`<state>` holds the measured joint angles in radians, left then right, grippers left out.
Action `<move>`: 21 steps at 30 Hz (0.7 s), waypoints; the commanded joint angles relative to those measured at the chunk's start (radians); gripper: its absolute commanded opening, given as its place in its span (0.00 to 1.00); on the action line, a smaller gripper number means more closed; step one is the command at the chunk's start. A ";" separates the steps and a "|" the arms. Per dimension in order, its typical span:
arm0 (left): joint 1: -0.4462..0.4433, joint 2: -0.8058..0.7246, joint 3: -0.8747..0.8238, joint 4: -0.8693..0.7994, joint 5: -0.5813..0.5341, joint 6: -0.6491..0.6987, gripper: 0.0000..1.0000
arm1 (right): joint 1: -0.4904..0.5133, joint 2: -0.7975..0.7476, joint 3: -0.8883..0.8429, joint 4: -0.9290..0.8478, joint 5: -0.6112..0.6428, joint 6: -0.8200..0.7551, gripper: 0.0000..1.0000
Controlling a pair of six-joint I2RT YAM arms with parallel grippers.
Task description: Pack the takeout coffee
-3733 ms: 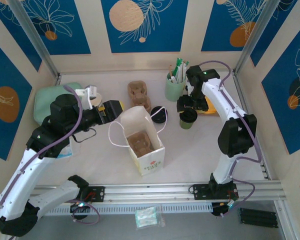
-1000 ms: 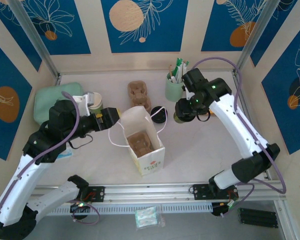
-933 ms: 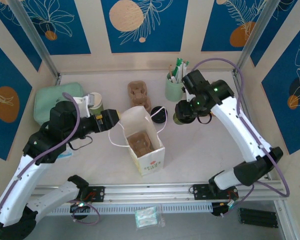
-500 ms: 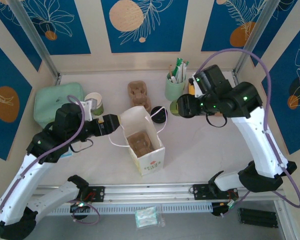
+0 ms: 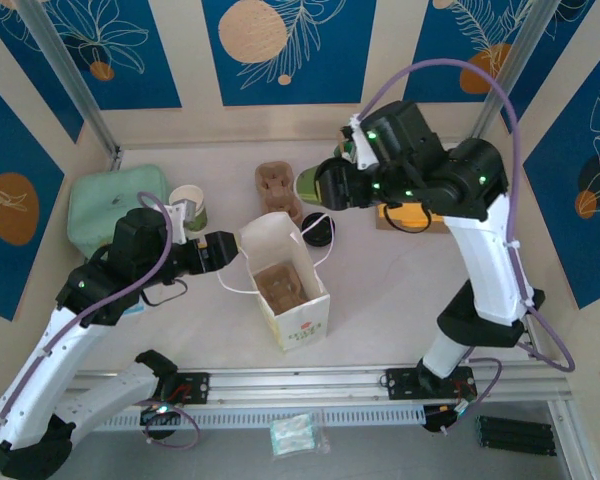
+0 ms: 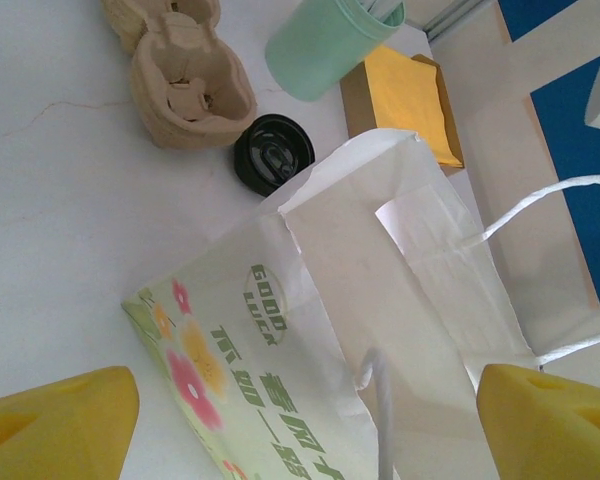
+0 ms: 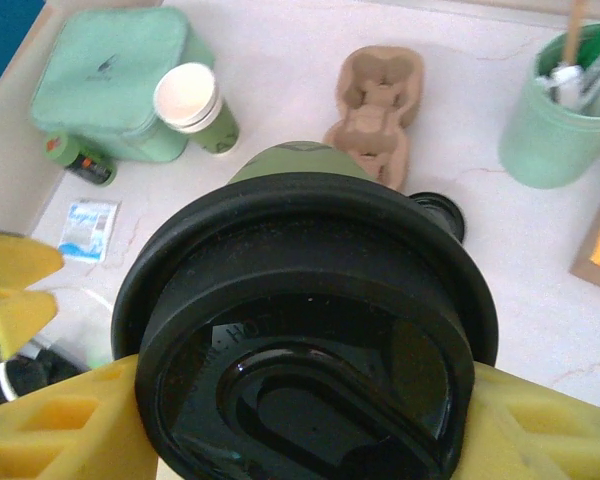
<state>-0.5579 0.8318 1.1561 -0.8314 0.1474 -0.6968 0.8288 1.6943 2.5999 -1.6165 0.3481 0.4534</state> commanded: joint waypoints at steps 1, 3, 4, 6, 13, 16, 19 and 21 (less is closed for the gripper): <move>-0.006 -0.018 -0.006 -0.020 -0.012 0.025 0.86 | 0.065 0.029 0.025 -0.031 -0.012 0.015 0.60; -0.006 -0.023 -0.005 -0.023 -0.016 0.027 0.85 | 0.104 0.048 0.025 -0.035 -0.002 0.023 0.61; -0.006 -0.025 -0.006 -0.025 -0.017 0.028 0.85 | 0.125 0.057 0.023 -0.042 0.002 0.028 0.60; -0.006 -0.028 -0.006 -0.024 -0.018 0.029 0.83 | 0.158 0.072 0.022 -0.053 0.012 0.036 0.60; -0.006 -0.037 -0.009 -0.018 -0.010 0.035 0.79 | 0.257 0.120 -0.010 -0.103 0.045 0.070 0.60; -0.007 -0.042 -0.009 -0.015 -0.003 0.037 0.78 | 0.282 0.147 -0.017 -0.136 0.070 0.086 0.61; -0.005 -0.043 -0.012 -0.012 0.007 0.042 0.76 | 0.297 0.166 -0.024 -0.157 0.075 0.096 0.61; -0.006 -0.045 -0.012 -0.011 0.012 0.045 0.75 | 0.303 0.170 -0.039 -0.158 0.066 0.103 0.61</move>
<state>-0.5579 0.7994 1.1496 -0.8352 0.1482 -0.6727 1.1202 1.8553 2.5740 -1.6199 0.3973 0.5255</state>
